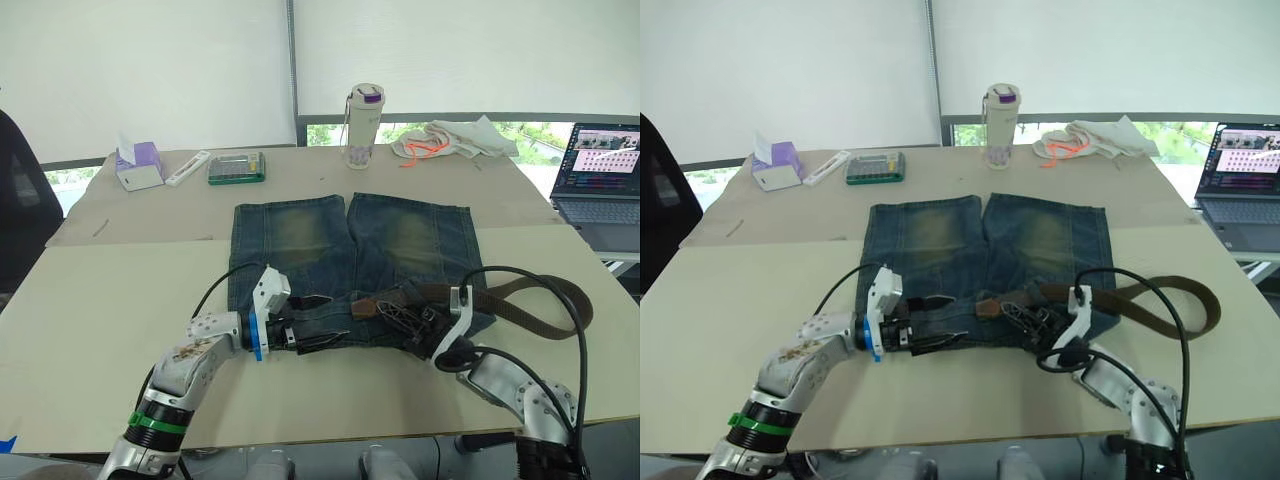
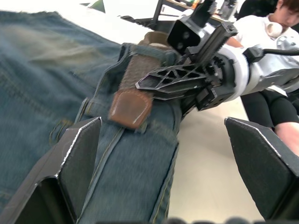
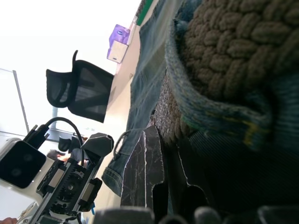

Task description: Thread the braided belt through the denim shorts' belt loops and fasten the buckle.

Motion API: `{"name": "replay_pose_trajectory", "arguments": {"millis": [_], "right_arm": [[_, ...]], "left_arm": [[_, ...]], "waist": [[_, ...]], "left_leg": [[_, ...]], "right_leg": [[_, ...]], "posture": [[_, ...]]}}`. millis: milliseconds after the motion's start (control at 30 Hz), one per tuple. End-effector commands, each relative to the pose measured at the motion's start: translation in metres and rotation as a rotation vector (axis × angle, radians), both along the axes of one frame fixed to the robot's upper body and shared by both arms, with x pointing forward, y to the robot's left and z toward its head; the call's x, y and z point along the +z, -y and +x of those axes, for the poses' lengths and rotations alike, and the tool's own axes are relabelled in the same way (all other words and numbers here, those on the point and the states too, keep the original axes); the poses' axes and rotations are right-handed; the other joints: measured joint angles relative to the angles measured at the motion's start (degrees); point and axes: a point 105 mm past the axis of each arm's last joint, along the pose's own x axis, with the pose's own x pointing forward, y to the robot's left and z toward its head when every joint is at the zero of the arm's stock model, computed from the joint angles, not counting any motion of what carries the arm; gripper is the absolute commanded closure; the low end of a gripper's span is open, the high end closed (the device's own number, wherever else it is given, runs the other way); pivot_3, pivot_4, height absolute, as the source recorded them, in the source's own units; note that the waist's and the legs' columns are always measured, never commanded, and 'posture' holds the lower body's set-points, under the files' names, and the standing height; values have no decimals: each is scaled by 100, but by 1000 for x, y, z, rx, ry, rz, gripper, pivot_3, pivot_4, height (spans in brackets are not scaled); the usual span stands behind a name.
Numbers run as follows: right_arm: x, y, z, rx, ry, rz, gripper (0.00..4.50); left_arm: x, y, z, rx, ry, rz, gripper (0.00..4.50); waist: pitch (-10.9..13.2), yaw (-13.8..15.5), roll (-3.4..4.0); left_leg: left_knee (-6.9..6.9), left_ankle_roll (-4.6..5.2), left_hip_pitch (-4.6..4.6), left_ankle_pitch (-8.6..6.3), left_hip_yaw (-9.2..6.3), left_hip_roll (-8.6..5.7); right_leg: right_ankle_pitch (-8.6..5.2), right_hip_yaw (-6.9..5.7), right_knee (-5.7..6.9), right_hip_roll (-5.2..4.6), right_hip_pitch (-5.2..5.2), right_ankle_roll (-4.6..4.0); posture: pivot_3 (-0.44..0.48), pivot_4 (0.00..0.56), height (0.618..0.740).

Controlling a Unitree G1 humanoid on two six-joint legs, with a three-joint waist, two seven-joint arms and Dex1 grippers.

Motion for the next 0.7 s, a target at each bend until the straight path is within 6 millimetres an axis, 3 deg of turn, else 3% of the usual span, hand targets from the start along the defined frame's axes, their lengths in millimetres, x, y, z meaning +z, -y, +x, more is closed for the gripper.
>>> {"name": "replay_pose_trajectory", "arguments": {"millis": [33, 433, 600, 700], "right_arm": [[9, 4, 5, -30, 38, -4, 4500], [3, 27, 17, -139, -1, -8, 4500], [9, 12, 10, -57, 15, -16, 4500], [7, 16, 17, -102, 3, -10, 4500]], "left_arm": [[5, -9, 4, 29, 49, 1, 24], [4, -11, 3, 42, 43, -13, 24], [4, -9, 6, 45, 45, -19, 24], [5, -8, 8, 52, 52, -25, 24]], "waist": [[0, 3, -1], [-1, 20, -2], [-1, 27, -2], [-1, 23, -2]], "left_leg": [[0, 0, 0, 0, 1, 0], [1, 0, 1, 0, 3, -1], [1, 0, 0, 0, 8, -2], [1, 0, 0, 0, 7, -2]], "right_leg": [[0, -1, 0, 0, 0, 0], [0, -1, -2, -3, 5, 0], [0, -1, -5, -4, 6, 1], [0, -2, -4, -2, 5, 1]], "posture": [[0, 150, 740], [0, 150, 740], [0, 150, 740], [0, 150, 740]]}}
